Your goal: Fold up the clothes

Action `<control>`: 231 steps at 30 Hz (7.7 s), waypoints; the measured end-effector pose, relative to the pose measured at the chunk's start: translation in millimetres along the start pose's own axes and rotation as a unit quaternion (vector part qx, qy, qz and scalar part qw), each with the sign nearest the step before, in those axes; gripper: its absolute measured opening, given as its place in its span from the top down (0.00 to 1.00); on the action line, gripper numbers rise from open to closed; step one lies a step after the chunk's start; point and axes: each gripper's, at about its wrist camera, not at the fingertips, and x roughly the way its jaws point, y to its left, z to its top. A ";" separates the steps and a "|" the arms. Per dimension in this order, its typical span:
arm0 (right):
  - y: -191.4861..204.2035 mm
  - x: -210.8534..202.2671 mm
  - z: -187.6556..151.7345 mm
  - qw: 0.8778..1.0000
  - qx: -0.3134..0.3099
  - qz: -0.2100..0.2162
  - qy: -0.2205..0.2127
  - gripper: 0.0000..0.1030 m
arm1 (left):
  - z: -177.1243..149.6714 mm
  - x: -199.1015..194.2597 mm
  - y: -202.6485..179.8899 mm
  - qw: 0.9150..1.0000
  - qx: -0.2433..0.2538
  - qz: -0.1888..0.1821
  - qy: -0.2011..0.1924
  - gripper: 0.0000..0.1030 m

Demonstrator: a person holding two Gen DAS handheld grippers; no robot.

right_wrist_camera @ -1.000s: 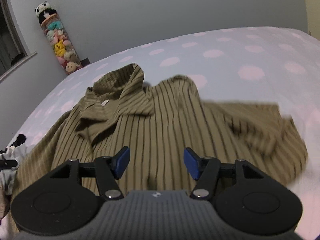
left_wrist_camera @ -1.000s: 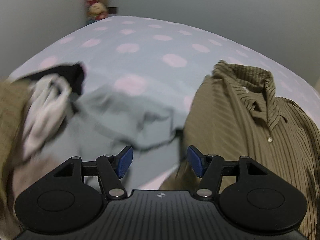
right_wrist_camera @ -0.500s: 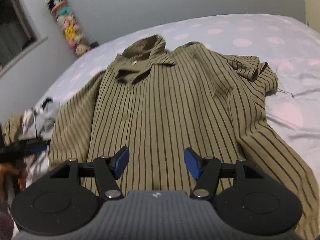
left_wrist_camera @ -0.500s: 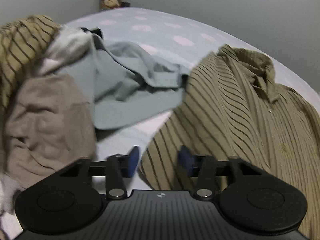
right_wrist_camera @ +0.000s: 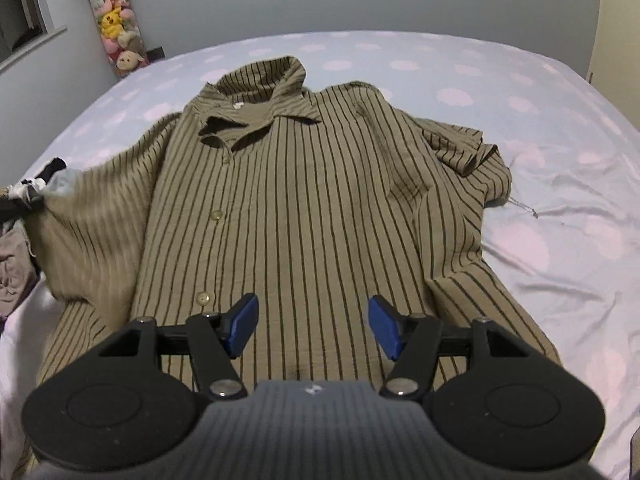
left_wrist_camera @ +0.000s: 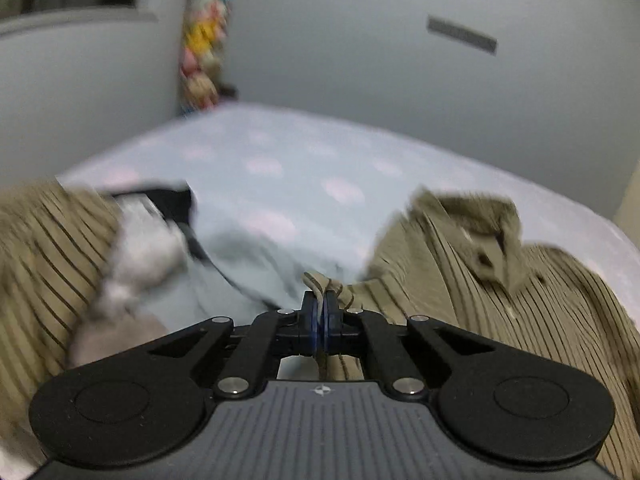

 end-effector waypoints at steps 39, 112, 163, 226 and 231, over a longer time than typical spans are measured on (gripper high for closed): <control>-153.2 84.5 133.8 0.989 0.076 -0.107 -0.062 0.34 | 2.6 20.3 22.1 0.993 0.014 0.114 0.013 0.43; -279.1 156.9 211.5 0.992 0.020 -0.123 -0.026 0.71 | -56.3 -5.1 -15.0 0.985 0.026 0.140 0.098 0.43; -235.5 -66.9 -98.1 0.978 0.118 0.074 0.158 0.97 | -107.8 -189.7 -66.7 0.939 0.143 -0.083 0.303 0.43; -129.2 -78.0 -87.9 0.997 0.081 0.012 0.015 0.71 | -19.7 -26.0 66.3 0.970 -0.108 -0.009 0.219 0.61; -125.7 -69.1 -87.6 0.997 0.071 0.006 0.013 0.71 | -37.6 4.4 67.2 0.970 -0.151 0.022 0.190 0.68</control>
